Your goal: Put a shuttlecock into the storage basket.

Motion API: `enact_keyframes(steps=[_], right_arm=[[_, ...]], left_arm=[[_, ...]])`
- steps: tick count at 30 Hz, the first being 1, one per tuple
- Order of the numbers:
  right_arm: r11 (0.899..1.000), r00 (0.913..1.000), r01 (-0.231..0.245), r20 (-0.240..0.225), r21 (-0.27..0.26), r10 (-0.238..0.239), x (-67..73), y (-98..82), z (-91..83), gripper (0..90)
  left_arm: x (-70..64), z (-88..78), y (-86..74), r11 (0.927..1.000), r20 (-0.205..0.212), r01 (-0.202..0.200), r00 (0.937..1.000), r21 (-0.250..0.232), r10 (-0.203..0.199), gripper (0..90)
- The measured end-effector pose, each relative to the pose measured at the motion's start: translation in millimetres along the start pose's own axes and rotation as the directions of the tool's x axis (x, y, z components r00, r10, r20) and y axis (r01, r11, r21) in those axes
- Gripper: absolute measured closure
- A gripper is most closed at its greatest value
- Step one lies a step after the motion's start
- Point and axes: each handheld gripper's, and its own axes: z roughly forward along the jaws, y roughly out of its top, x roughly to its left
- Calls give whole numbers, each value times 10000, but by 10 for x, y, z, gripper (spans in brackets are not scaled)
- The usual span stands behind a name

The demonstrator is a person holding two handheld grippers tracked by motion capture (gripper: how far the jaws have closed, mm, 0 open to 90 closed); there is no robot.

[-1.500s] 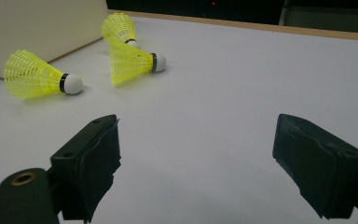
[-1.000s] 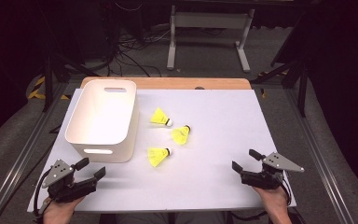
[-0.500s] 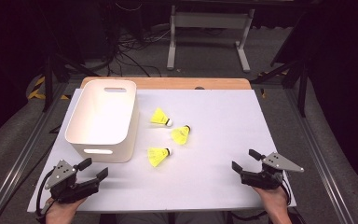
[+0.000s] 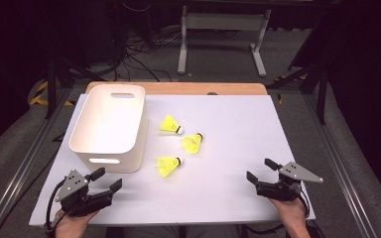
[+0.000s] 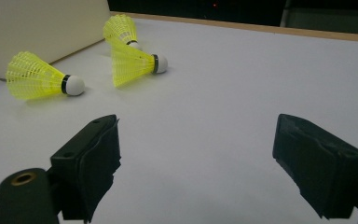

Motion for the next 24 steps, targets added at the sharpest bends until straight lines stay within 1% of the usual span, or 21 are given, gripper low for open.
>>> enact_keyframes(steps=[2, 4, 11, 13, 19, 22, 23, 24], right_arm=[[10000, 10000, -6, -5, 7, 6, 2, 0, 2, 152], [10000, 10000, -1, -9, 2, 1, 3, 1, 2, 152], [10000, 10000, 6, -18, 13, -6, 5, 2, 7, 152], [10000, 10000, 25, -21, 10, -25, 4, 2, 9, 152], [10000, 10000, 15, -40, 17, -15, 4, 2, 10, 151], [10000, 10000, 28, -37, 7, -28, 2, 2, 11, 151], [10000, 10000, 12, -45, 17, -12, 3, 2, 10, 151], [10000, 10000, 23, -40, 9, -23, 2, 2, 11, 151]], left_arm=[[3, 1, 4, 10000, 30, 15, 10000, 47, -15, 269], [-7, 7, 4, 10000, 18, 77, 10000, -5, -77, 269], [-35, 20, 19, 10000, 22, 12, 10000, -3, -12, 269], [-45, 28, 27, 10000, 106, -46, 9999, 34, 46, 269], [-80, 52, 39, 9999, 136, -81, 9999, 61, 81, 268], [-97, 62, 48, 9999, 231, -115, 9997, 88, 113, 268], [-106, 70, 51, 9999, 197, -148, 9997, 69, 147, 268], [-117, 79, 51, 9999, 283, -96, 9996, 38, 95, 268]])
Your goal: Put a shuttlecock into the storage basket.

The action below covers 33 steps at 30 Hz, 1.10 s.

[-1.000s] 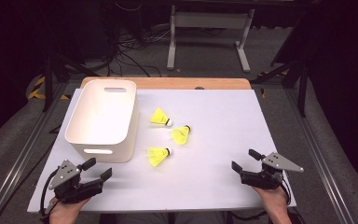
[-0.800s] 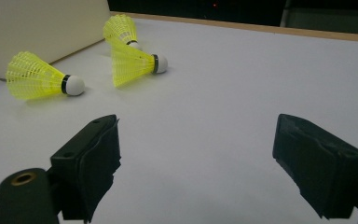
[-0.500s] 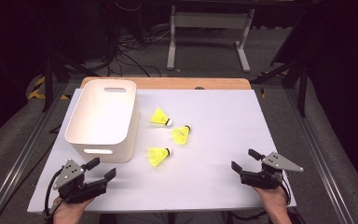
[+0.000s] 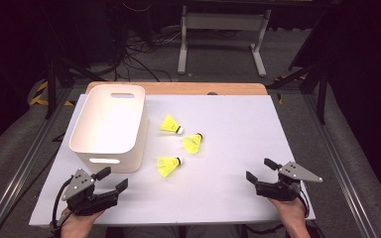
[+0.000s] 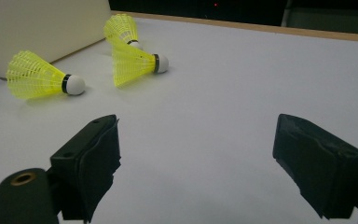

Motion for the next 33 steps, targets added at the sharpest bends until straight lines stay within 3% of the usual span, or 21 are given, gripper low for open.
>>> enact_keyframes(steps=[33], right_arm=[[10000, 10000, -12, -40, 6, 12, 3, 3, 5, 151]], left_arm=[[-221, 192, 91, 9994, 487, -337, 9983, 99, 332, 267]])
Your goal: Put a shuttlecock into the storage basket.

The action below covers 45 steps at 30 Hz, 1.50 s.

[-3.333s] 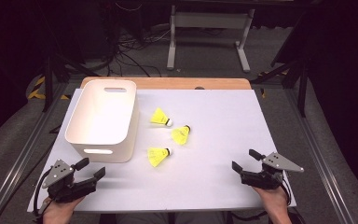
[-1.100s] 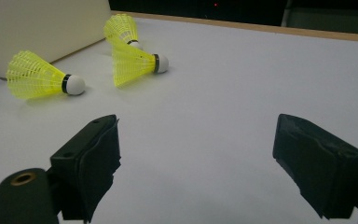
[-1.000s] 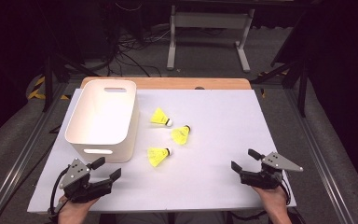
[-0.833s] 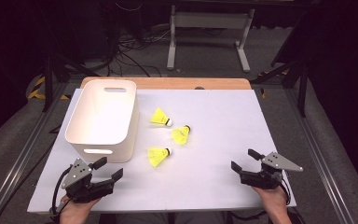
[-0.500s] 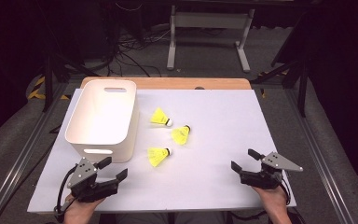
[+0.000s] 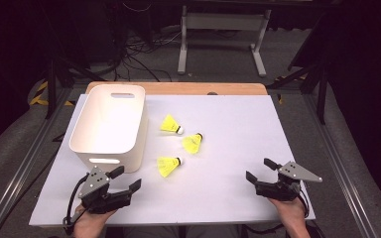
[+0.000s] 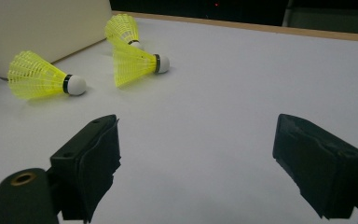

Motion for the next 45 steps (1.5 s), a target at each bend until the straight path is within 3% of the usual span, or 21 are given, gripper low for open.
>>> enact_keyframes(steps=[45], right_arm=[[10000, 10000, 22, -44, -9, -22, 3, 2, -1, 151]], left_arm=[[-158, 281, 92, 9991, 492, -229, 9986, 350, 211, 264]])
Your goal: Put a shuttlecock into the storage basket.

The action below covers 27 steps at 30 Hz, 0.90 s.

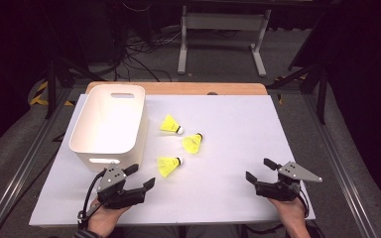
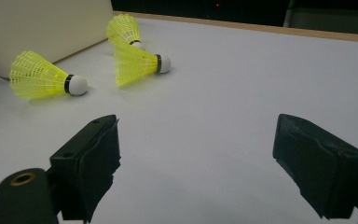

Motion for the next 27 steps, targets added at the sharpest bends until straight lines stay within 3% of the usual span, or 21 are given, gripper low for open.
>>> enact_keyframes(steps=[27], right_arm=[[10000, 10000, -17, -5, 13, 17, -1, 1, 3, 151]], left_arm=[[-92, 285, 106, 9997, 150, -135, 9998, 213, 132, 265]])
